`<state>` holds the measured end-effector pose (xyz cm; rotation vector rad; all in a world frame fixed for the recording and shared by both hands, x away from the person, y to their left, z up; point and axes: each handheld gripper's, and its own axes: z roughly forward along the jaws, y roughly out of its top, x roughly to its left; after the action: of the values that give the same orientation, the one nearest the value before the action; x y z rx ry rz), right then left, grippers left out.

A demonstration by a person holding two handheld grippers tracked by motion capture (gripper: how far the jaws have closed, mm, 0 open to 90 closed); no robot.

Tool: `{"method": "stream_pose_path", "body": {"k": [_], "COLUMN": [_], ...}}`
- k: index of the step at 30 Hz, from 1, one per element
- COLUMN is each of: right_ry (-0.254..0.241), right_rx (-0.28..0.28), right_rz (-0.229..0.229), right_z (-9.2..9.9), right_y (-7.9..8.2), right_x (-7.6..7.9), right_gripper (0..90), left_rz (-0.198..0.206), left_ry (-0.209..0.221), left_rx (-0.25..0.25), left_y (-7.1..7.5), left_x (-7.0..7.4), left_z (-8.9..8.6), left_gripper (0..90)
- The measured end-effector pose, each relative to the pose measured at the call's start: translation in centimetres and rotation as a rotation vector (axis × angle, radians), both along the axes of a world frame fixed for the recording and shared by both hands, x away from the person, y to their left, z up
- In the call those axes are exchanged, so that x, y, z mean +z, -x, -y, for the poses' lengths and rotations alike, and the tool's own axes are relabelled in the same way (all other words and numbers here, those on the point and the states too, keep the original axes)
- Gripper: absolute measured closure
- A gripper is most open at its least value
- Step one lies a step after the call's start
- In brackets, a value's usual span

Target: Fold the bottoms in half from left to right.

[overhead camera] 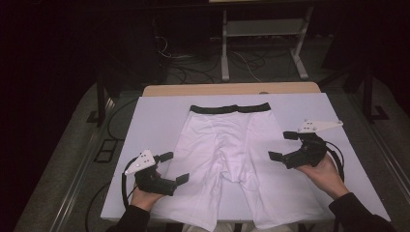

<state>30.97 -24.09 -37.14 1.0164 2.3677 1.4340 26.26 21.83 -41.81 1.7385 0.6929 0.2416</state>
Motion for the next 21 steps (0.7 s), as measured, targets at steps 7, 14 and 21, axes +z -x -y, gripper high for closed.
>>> {"method": "stream_pose_path", "body": {"k": [7,14,21], "right_ry": [0.008,0.004,0.027], "right_rx": [0.013,0.014,0.017], "right_rz": [-0.008,0.009,0.008], "right_z": [-0.2,-0.6,-1.1], "right_y": [-1.4,-2.7,-3.9], "right_x": [0.9,2.2,2.9], "right_gripper": [0.0,0.0,0.0], "left_rz": [-0.006,-0.005,-0.006], "left_ry": [0.0,0.003,0.004], "left_rx": [-0.001,0.005,0.003], "left_y": [0.0,0.0,-0.1], "left_x": [-0.1,0.0,0.0], "left_z": [0.1,0.0,0.0], "left_gripper": [0.0,0.0,0.0]}}
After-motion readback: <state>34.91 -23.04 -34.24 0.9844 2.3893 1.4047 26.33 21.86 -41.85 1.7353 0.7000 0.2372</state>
